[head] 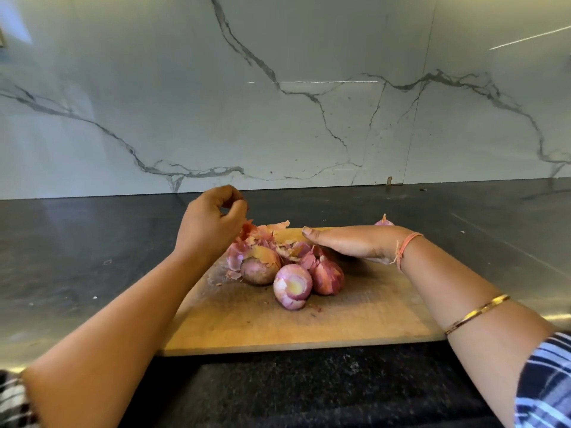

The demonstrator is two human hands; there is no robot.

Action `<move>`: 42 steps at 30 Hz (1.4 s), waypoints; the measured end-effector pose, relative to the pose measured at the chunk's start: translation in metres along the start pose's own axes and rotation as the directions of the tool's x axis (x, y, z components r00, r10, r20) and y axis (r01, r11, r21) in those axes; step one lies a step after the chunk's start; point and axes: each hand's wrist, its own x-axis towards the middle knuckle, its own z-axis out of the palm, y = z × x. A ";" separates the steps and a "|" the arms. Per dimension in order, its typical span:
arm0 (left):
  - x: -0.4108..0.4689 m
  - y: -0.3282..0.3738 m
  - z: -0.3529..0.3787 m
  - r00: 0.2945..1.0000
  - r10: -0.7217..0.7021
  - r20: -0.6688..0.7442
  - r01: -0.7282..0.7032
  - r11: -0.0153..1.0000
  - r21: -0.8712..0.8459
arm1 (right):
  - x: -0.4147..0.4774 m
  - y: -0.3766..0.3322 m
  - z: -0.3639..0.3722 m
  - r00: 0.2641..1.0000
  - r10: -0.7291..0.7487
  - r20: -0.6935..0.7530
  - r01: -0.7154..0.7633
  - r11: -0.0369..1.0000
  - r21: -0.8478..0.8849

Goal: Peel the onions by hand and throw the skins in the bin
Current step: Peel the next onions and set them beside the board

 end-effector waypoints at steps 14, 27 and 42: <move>0.015 -0.006 -0.017 0.973 -0.021 0.232 -0.003 0.995 0.103 | 0.004 -0.006 0.008 0.998 -0.024 -0.051 0.026 0.999 0.033; 0.009 0.014 -0.030 0.509 -0.046 0.860 -0.252 0.947 0.200 | 0.004 0.000 0.004 0.997 0.031 -0.076 -0.015 0.979 0.203; 0.010 0.011 -0.025 0.555 -0.012 0.832 -0.264 0.946 0.190 | 0.022 -0.006 0.008 0.995 0.046 -0.089 -0.042 0.998 0.046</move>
